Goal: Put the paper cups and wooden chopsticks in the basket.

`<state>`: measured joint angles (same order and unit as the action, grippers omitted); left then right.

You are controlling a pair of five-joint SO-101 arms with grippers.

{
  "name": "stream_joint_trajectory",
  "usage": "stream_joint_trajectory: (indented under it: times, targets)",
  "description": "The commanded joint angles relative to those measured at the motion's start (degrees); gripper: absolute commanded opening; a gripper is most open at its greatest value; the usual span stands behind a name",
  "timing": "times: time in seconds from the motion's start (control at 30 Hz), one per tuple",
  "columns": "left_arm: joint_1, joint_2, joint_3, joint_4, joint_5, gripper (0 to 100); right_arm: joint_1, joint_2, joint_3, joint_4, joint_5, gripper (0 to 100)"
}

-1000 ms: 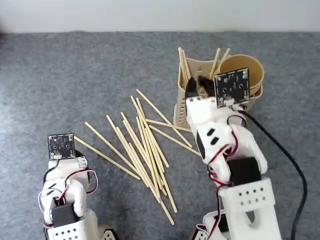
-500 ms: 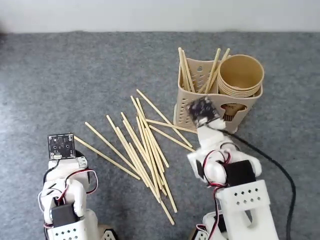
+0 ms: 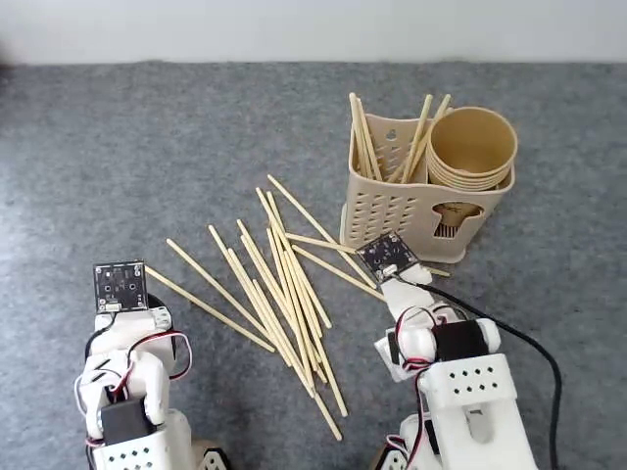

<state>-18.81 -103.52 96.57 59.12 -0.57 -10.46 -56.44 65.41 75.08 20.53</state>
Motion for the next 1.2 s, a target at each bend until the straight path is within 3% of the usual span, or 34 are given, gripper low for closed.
stream_joint_trajectory:
  times: [0.0,0.13,0.67,0.8,0.9,1.17]
  targets:
    - [0.26,-0.70,-0.22,-0.97,-0.70,2,3.56,-0.40,-0.18,-0.84,2.90,12.2]
    - [0.26,-0.70,-0.22,-0.97,-0.70,2,4.00,5.32,-0.09,-1.19,3.16,12.2]
    - [0.26,-0.70,-0.22,-0.97,-0.70,2,7.25,32.04,-0.70,-21.85,3.08,12.2]
    - [0.26,-0.70,-0.22,-0.97,-0.70,2,7.34,32.22,-1.05,-21.58,3.08,10.4]
    - [0.26,-0.70,-0.22,-0.97,-0.70,2,7.25,32.22,-1.41,-21.93,3.08,0.1]
    - [0.26,-0.70,-0.22,-0.97,-0.70,2,7.16,23.34,-1.49,-20.97,3.16,0.8]
